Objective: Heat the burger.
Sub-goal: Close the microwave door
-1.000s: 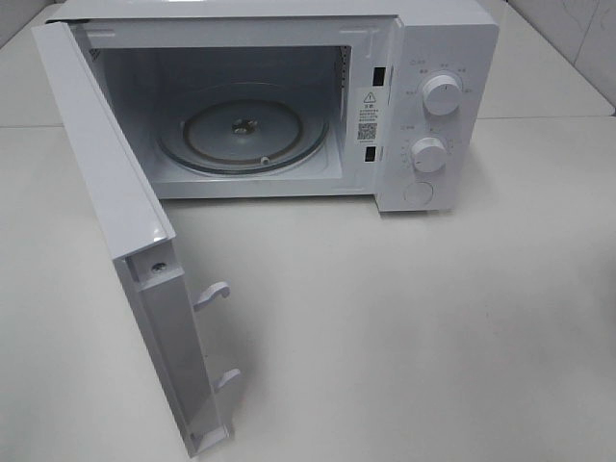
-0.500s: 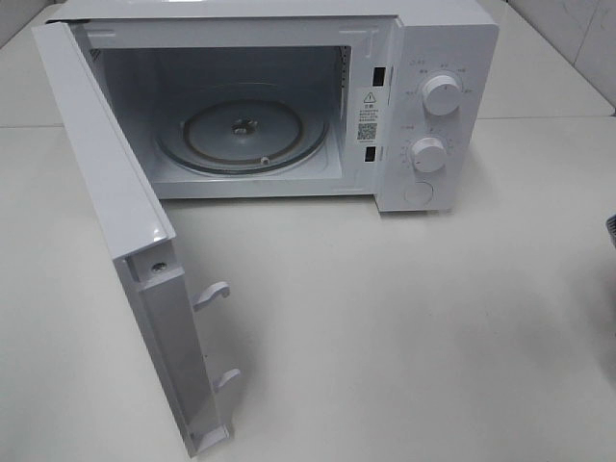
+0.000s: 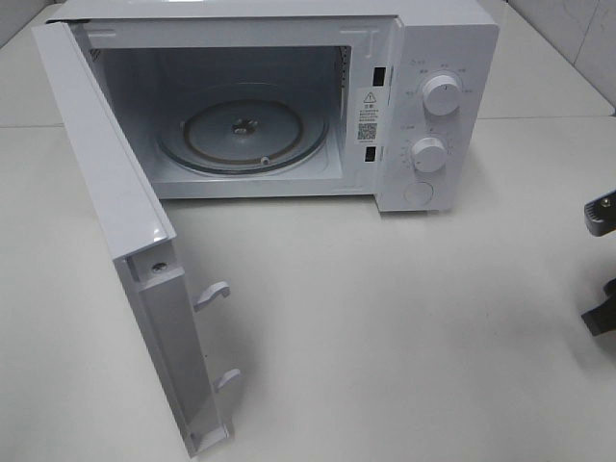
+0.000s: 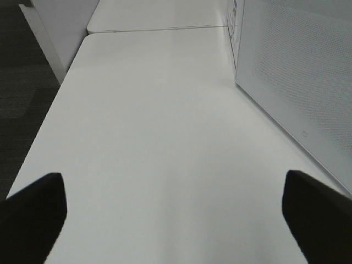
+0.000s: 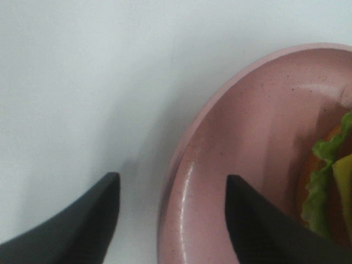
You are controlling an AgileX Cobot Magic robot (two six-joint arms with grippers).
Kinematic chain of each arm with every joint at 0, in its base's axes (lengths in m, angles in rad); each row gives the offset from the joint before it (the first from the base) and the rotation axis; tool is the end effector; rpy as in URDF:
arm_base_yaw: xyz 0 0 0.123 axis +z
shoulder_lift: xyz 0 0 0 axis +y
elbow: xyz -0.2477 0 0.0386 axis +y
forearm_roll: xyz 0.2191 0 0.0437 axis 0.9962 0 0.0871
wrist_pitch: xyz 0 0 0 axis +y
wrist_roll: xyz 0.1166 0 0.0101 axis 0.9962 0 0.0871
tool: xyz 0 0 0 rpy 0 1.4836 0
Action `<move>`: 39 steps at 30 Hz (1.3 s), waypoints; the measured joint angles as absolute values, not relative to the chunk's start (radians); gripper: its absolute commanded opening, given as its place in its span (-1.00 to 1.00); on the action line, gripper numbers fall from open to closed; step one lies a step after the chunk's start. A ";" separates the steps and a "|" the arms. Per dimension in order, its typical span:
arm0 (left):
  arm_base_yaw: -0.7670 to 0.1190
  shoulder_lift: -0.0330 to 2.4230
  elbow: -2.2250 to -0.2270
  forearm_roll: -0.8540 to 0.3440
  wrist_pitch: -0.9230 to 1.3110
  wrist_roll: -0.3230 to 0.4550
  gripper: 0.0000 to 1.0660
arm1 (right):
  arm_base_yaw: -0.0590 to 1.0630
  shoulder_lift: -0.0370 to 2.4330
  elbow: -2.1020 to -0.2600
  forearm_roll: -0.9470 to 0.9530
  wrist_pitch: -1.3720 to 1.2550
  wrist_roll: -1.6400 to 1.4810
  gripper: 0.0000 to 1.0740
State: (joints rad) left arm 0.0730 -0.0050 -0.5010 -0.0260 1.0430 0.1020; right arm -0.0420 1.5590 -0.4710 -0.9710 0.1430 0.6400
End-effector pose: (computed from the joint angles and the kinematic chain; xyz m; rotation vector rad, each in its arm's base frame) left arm 0.0280 -0.0006 0.2538 0.0303 2.0210 0.0800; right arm 0.2298 -0.0235 0.0947 -0.3391 2.6476 -0.2767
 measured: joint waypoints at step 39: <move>0.073 -0.005 -0.501 -0.026 1.043 0.102 0.89 | -0.035 1.351 -0.899 -0.084 0.853 0.115 0.43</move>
State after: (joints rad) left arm 0.0730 -0.0050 -0.5010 -0.0260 1.0430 0.1020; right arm -0.0350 1.3510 -0.8990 -0.0840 0.8530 0.1150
